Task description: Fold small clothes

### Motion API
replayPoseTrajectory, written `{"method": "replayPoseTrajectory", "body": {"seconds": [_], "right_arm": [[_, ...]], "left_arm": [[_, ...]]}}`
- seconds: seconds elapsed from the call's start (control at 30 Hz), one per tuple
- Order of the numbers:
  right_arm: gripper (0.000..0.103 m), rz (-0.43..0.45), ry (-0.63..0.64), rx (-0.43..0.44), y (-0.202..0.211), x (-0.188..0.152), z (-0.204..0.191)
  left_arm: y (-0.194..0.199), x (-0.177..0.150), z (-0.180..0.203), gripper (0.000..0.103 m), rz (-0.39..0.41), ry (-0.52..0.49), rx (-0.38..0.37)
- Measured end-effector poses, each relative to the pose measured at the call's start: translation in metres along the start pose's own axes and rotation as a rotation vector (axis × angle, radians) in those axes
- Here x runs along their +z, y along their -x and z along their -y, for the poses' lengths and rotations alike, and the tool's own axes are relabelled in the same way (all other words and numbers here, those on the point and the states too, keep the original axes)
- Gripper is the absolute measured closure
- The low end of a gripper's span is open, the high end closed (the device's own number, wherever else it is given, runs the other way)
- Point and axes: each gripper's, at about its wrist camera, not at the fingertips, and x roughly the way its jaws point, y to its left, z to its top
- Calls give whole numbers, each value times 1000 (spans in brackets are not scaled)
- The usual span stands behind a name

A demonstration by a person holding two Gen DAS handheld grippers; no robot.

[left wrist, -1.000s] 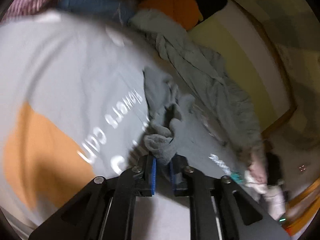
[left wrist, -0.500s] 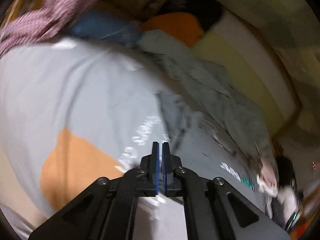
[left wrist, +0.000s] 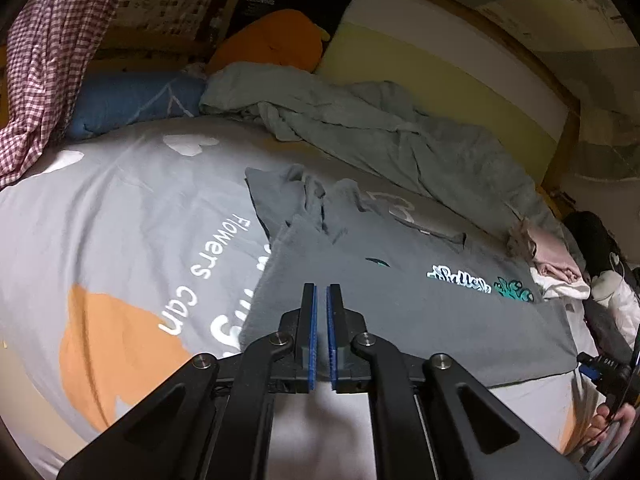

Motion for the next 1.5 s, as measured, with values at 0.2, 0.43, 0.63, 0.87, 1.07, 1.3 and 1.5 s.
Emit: {"method": "replayPoseTrajectory", "body": {"seconds": [0.2,0.43,0.63,0.87,1.07,1.3,1.5], "right_arm": [[59,8,-15,66,8,3,5],[55,-56,-24,207,6,-3,2],[55,-162,-42,306,-15,-12,-7],[100,-73,-42,241,-5,-12,-9],[100,35,-12,249,62,-25,-9],[100,-14,-16,207,81,-58,2],[100,56,-37,279,85,-17,-16]], "left_arm": [[-3,-8,-1,88,-53,34,-4],[-4,-25,-7,37,-147,148,-71],[-31,-28,-27,35,-199,301,-129],[-19,-18,-33,98,-119,330,-88],[57,-11,-14,97,-12,233,-33],[67,-19,-16,97,-64,230,8],[50,28,-3,97,-35,240,8]]}}
